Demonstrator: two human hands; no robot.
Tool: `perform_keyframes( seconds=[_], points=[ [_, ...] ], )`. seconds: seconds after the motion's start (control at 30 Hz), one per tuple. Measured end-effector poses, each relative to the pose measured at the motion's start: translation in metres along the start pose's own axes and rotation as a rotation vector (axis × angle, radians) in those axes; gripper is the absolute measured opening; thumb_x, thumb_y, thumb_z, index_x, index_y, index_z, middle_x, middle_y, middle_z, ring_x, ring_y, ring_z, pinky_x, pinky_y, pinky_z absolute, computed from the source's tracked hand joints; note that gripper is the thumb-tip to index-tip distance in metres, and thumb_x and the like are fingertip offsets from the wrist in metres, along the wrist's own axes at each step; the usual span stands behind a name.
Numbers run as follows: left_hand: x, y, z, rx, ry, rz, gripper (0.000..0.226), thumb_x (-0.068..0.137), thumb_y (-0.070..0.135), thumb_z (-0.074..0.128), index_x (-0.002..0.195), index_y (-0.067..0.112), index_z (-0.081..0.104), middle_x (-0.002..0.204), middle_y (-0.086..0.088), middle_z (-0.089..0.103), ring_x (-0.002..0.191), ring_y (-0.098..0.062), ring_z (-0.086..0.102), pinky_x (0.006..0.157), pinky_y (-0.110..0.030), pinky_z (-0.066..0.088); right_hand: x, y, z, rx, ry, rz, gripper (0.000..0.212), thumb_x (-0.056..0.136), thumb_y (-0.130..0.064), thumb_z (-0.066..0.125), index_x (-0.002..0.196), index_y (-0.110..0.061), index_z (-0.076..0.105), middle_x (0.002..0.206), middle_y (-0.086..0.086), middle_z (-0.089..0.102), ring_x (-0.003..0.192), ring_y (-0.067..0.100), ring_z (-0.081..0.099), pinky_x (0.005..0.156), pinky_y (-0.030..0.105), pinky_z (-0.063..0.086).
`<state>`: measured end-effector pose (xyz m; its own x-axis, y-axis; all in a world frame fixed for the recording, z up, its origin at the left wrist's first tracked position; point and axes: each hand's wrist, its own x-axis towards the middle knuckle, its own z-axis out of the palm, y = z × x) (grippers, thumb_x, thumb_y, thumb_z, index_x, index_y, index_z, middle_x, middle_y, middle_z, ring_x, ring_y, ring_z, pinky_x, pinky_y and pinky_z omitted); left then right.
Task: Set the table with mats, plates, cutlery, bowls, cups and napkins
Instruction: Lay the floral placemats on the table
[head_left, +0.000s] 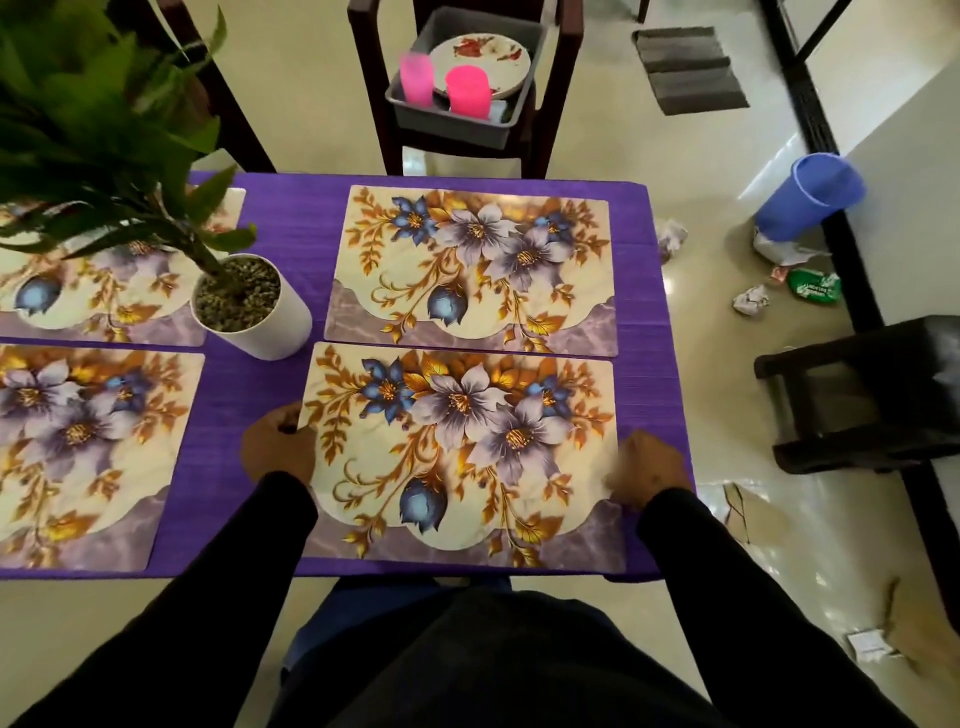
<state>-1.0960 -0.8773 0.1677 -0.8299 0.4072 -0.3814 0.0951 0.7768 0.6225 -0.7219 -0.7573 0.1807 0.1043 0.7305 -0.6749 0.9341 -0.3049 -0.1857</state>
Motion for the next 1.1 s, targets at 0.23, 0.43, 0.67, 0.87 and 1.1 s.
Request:
perform_keyframes(
  seconds=[0.23,0.43,0.67,0.87,1.1],
  points=[
    [-0.004,-0.008,0.001,0.038,-0.019,0.034,0.030,0.096,0.015,0.066,0.124,0.006,0.070,0.121,-0.016,0.071,0.113,-0.035,0.064,0.095,-0.042,0.048,-0.010,-0.005,-0.004,0.031,-0.018,0.003,0.045,0.085,-0.014,0.075,0.120,-0.014,0.047,0.121,0.013,0.059,0.110,0.033,0.059,0.090,0.038,0.050],
    [0.000,-0.011,0.002,0.028,-0.047,0.007,0.031,0.097,0.019,0.066,0.126,0.008,0.068,0.124,-0.014,0.070,0.115,-0.034,0.063,0.099,-0.047,0.048,-0.012,-0.009,-0.003,0.080,-0.002,-0.012,0.064,0.087,-0.016,0.074,0.137,-0.023,0.036,0.129,0.009,0.057,0.114,0.034,0.059,0.094,0.044,0.052],
    [-0.005,-0.008,0.003,0.014,-0.028,0.010,0.031,0.097,0.018,0.066,0.126,0.009,0.068,0.124,-0.014,0.070,0.114,-0.033,0.064,0.098,-0.048,0.049,-0.012,-0.011,-0.002,0.070,0.008,-0.034,0.062,0.088,-0.014,0.073,0.138,-0.023,0.037,0.130,0.008,0.057,0.115,0.034,0.059,0.096,0.046,0.052],
    [-0.005,-0.011,0.005,0.035,-0.010,0.044,0.033,0.097,0.021,0.066,0.127,0.008,0.068,0.123,-0.015,0.070,0.113,-0.034,0.065,0.097,-0.047,0.050,-0.009,-0.010,0.001,0.082,0.016,-0.036,0.064,0.087,-0.016,0.074,0.139,-0.024,0.037,0.130,0.009,0.057,0.115,0.035,0.059,0.097,0.048,0.052],
    [0.005,-0.036,0.005,0.302,-0.080,0.237,0.061,0.083,0.048,0.076,0.134,0.019,0.059,0.127,-0.016,0.064,0.115,-0.036,0.059,0.094,-0.054,0.052,-0.004,-0.003,0.005,-0.033,0.022,-0.063,0.064,0.088,-0.025,0.072,0.139,-0.025,0.035,0.131,0.009,0.055,0.116,0.034,0.058,0.097,0.046,0.051]
  ],
)
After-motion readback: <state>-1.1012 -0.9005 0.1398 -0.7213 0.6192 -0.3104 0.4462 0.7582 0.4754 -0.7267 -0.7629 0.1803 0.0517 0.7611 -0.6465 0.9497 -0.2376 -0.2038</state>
